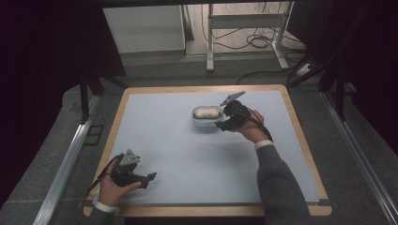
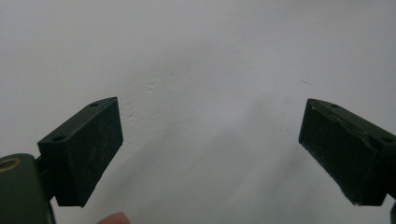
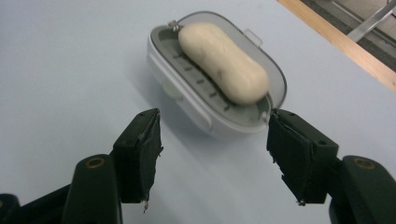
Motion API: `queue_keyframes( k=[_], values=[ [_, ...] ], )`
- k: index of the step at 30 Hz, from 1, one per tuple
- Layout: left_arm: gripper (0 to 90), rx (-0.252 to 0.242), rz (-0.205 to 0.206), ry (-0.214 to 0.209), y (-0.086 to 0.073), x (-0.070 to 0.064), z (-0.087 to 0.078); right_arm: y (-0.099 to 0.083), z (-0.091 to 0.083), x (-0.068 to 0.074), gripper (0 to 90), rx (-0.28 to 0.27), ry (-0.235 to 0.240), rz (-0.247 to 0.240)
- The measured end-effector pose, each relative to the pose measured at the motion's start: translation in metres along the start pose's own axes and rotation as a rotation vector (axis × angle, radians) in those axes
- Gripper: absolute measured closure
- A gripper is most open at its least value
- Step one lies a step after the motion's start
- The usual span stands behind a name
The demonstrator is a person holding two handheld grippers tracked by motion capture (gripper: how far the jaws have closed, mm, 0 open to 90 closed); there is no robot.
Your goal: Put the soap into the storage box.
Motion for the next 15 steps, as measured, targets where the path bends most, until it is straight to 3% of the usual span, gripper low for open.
queue_keyframes(
  k=[4,15],
  values=[
    [6.7,0.002,-0.002,-0.001,0.000,-0.001,0.001,-0.025,-0.012,-0.005,34.1,-0.011,-0.016,0.061],
    [6.5,-0.010,-0.014,0.001,0.001,0.000,-0.001,-0.090,-0.038,-0.011,28.4,-0.056,-0.040,0.119]
  ],
)
Point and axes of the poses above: each handheld gripper's, and its own axes: z roughly forward along the jaws, y roughly out of its top, x roughly to its left, the point moved 5 cm from there along z, roughly forward along the jaws, and after that the axes turned 9 degrees about z, right-handed, at the moved point
